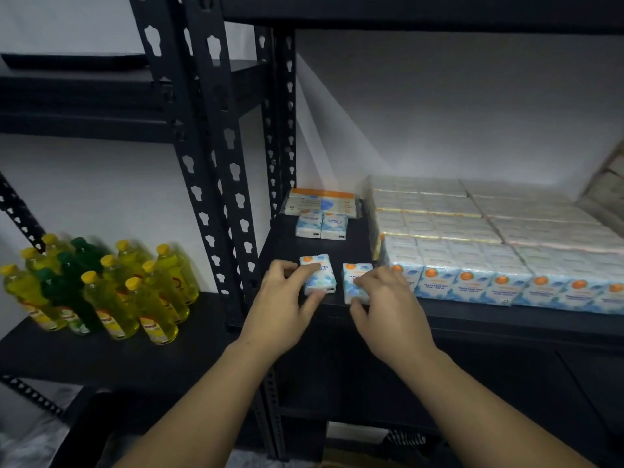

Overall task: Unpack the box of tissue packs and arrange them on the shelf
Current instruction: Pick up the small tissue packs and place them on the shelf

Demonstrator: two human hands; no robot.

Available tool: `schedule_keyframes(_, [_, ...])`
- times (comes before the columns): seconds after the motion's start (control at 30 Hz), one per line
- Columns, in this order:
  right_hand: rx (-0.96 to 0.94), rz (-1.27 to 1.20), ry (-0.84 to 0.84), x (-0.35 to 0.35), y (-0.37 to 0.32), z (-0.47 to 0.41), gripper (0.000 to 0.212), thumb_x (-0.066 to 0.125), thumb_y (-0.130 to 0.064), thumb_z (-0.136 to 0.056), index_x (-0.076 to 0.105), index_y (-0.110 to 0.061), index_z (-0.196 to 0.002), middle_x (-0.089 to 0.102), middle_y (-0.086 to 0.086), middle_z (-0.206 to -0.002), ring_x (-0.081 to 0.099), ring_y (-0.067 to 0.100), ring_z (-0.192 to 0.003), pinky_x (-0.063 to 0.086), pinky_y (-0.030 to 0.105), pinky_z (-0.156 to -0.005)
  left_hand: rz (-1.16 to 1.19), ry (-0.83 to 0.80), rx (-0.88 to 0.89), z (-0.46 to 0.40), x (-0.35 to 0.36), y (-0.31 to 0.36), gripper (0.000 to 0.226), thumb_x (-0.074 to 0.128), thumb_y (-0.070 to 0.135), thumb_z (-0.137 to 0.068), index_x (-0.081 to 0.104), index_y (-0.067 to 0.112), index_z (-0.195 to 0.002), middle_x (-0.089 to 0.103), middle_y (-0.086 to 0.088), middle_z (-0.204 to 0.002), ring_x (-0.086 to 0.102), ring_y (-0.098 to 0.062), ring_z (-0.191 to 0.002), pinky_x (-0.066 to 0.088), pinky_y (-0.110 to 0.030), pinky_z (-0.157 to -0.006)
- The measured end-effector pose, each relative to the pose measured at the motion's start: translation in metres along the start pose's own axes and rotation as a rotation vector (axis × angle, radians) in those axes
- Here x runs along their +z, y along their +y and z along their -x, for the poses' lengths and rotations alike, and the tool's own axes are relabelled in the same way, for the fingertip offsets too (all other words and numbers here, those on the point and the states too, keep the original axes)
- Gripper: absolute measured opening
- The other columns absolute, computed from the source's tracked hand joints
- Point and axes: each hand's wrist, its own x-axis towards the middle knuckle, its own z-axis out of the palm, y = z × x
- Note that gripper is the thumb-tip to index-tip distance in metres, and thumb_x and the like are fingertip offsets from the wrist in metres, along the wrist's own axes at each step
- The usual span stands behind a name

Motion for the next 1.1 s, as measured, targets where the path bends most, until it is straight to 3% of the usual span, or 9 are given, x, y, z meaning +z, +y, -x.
schedule_keyframes(0.33, [0.002,-0.040,0.020,0.018,-0.010,-0.011,0.023,0.066,-0.018,-0.099,0.072,-0.010,-0.120,0.060,0.001,-0.118,0.053,0.019,-0.113,0.050,0.034,-0.096,-0.004,0.032,-0.020,-0.003,0.005,0.000,0.039,0.062,0.034,-0.102,0.058,0.021,-0.139,0.049,0.007,-0.133,0.048,-0.010,-0.124,0.037,-0.018,-0.093])
schedule_keyframes(0.53, [0.053,-0.086,0.057,0.030,-0.016,-0.022,0.027,0.067,-0.019,-0.099,0.072,-0.011,-0.124,0.057,0.002,-0.124,0.052,0.019,-0.116,0.053,0.037,-0.096,-0.001,0.016,-0.078,-0.012,0.008,0.003,0.040,0.060,0.030,-0.104,0.053,0.020,-0.142,0.047,0.003,-0.139,0.046,-0.015,-0.129,0.047,-0.028,-0.097])
schedule_keyframes(0.63, [0.093,-0.130,0.046,0.036,-0.018,-0.030,0.030,0.065,-0.018,-0.100,0.069,-0.012,-0.129,0.052,0.002,-0.130,0.055,0.018,-0.117,0.048,0.030,-0.102,0.003,-0.002,-0.106,-0.022,0.009,0.004,0.040,0.059,0.029,-0.104,0.050,0.018,-0.142,0.046,-0.001,-0.141,0.046,-0.018,-0.130,0.047,-0.032,-0.098])
schedule_keyframes(0.77, [0.155,-0.162,0.033,0.042,-0.019,-0.048,0.029,0.064,-0.016,-0.100,0.068,-0.012,-0.129,0.049,0.003,-0.131,0.056,0.018,-0.116,0.041,0.020,-0.098,-0.023,-0.013,-0.148,-0.038,0.014,0.004,0.040,0.056,0.024,-0.105,0.047,0.017,-0.143,0.046,-0.006,-0.141,0.046,-0.022,-0.129,0.048,-0.035,-0.097])
schedule_keyframes(1.1, [0.171,-0.219,0.028,0.055,-0.012,-0.078,0.026,0.066,-0.016,-0.098,0.068,-0.011,-0.124,0.053,0.005,-0.128,0.058,0.022,-0.113,0.051,0.037,-0.099,-0.041,0.015,-0.207,-0.068,0.021,0.001,0.036,0.055,0.015,-0.104,0.049,0.013,-0.139,0.050,-0.010,-0.134,0.048,-0.025,-0.121,0.044,-0.035,-0.094])
